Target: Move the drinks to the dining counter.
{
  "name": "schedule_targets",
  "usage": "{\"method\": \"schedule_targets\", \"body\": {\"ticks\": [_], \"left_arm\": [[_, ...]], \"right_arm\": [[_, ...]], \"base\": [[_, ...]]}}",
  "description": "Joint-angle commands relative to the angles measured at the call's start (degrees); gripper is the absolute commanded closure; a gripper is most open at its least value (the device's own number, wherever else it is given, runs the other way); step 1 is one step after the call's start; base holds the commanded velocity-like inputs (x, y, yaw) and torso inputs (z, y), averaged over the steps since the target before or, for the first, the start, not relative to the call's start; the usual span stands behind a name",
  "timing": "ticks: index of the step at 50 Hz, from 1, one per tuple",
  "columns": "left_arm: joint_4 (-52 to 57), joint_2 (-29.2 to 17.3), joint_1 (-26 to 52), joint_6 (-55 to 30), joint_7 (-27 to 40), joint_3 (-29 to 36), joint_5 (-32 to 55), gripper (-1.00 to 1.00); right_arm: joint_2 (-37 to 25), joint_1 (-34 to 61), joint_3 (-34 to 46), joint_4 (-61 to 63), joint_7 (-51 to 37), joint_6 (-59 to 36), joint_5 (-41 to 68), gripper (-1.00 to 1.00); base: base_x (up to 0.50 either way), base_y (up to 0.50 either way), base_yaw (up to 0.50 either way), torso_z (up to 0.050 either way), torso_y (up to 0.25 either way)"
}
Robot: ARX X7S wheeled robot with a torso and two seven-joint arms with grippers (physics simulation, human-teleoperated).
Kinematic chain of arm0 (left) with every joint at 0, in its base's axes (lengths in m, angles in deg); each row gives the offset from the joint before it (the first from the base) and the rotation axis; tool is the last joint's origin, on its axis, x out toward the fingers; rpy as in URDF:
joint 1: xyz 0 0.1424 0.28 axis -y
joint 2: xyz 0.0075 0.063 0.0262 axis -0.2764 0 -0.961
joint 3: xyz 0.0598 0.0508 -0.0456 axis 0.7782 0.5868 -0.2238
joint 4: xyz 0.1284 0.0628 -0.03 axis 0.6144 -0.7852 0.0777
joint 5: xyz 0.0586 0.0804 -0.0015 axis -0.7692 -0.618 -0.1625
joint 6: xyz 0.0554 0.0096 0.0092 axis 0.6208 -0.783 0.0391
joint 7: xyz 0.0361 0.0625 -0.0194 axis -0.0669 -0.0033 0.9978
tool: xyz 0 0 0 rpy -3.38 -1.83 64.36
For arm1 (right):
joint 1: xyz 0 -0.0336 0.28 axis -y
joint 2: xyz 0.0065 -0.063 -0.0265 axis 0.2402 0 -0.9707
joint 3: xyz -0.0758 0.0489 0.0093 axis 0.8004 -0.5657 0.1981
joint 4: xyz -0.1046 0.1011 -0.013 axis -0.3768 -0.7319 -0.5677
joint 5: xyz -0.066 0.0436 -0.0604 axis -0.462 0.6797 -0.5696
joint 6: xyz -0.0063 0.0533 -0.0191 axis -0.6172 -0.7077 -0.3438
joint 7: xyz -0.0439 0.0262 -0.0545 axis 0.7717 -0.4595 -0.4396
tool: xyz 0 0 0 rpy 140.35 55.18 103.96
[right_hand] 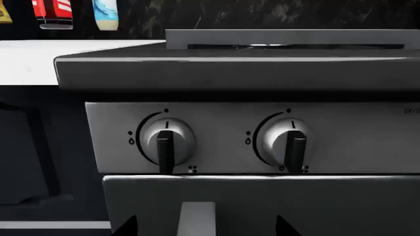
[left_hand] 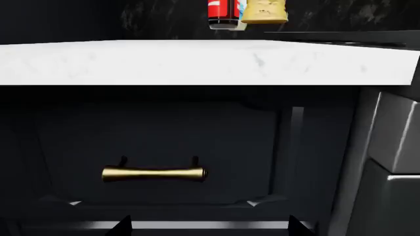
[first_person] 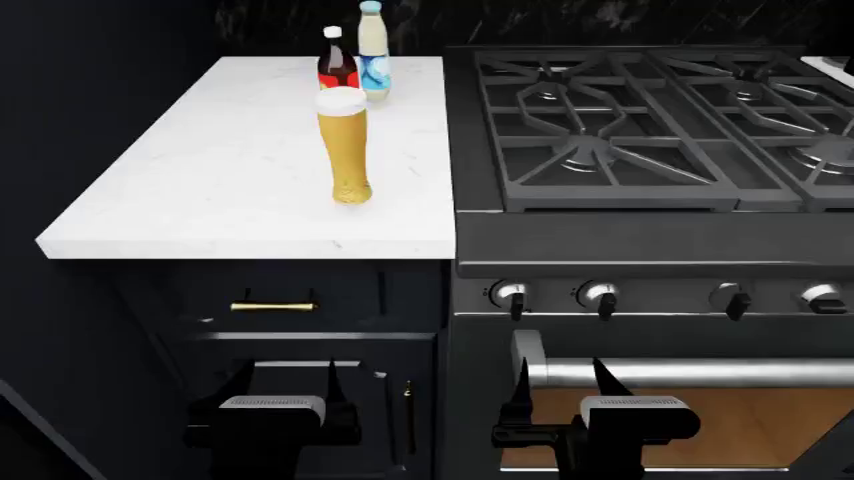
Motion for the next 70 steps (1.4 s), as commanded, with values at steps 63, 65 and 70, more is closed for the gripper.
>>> {"method": "schedule_targets", "body": {"ticks": [63, 65, 70], "left_arm": [[0.8, -6.8, -0.1, -0.2, 6.6, 8.5, 4.6, -1.00], [2.9, -7.3, -0.6, -1.4, 6.2, 8.8, 4.9, -1.00], [18.0, -9.8, -3.2, -11.4, 6.7, 8.8, 4.9, -1.00]], "right_arm": [[-6.2, -0.5, 6.8, 3.0, -4.9, -2.3, 10.5, -1.00], [-7.0, -1.7, 7.7, 8.6, -6.5, -7.1, 9.5, -1.00], [-8.4, -2.3, 7.0, 22.3, -9.8, -16.7, 10.1, -1.00]], "base": [[0.00, 0.14, 0.00, 0.000, 0.000], [0.00, 0.00, 0.00, 0.000, 0.000], [0.00, 0.00, 0.00, 0.000, 0.000]]}}
